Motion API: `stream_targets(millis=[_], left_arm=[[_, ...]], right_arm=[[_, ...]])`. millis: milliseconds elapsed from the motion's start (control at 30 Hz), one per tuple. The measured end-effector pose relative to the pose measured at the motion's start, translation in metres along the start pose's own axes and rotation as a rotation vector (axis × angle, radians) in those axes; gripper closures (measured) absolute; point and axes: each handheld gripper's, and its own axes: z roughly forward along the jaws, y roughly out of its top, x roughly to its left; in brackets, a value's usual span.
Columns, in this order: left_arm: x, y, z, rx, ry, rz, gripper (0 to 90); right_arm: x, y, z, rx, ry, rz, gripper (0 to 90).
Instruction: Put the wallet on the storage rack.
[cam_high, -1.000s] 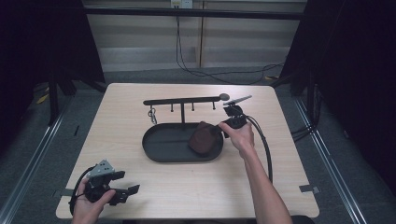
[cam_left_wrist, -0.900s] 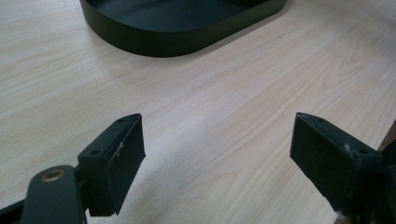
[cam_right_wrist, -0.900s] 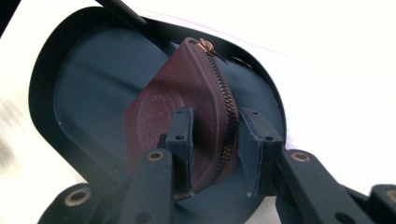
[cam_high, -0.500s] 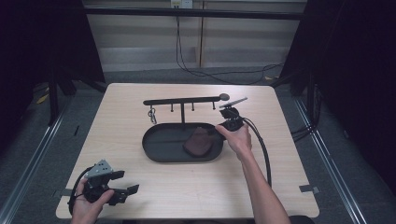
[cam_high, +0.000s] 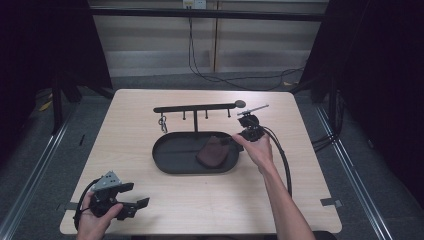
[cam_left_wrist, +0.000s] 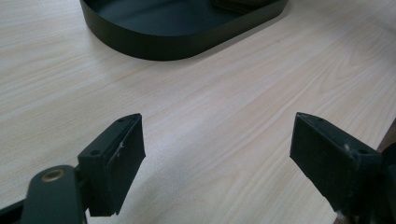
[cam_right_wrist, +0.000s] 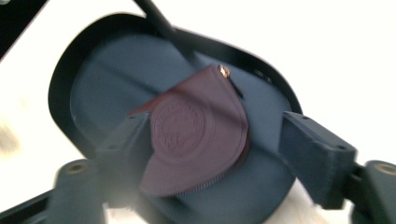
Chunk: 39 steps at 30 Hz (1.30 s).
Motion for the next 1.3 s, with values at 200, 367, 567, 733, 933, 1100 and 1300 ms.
stream_targets(millis=[200,367,567,733,933,1100,1300], left_arm=[[0.002,0.0,-0.002,-0.018,0.002,-0.02,17.8],[0.002,0.0,-0.002,-0.012,0.005,-0.014,17.9],[0.003,-0.001,-0.003,-0.013,0.012,-0.021,17.9],[0.004,-0.002,-0.005,-0.018,0.021,-0.032,18.3],[0.006,-0.002,-0.005,-0.015,0.025,-0.068,20.8],[0.006,-0.002,-0.006,-0.018,0.03,-0.064,20.5],[0.006,-0.002,-0.007,-0.034,0.038,-0.064,20.3]], right_arm=[[-0.001,-0.003,-0.021,-0.072,-0.019,-0.003,15.0],[0.0,-0.007,-0.032,-0.082,-0.032,-0.002,17.6],[0.0,-0.015,-0.054,-0.117,-0.064,-0.016,17.4],[0.002,-0.02,-0.066,-0.134,-0.081,-0.029,15.9],[0.004,-0.037,-0.082,-0.156,-0.07,-0.054,14.3],[0.0,-0.049,-0.088,-0.172,-0.081,-0.041,14.3],[-0.001,-0.068,-0.096,-0.174,-0.093,-0.035,15.2]])
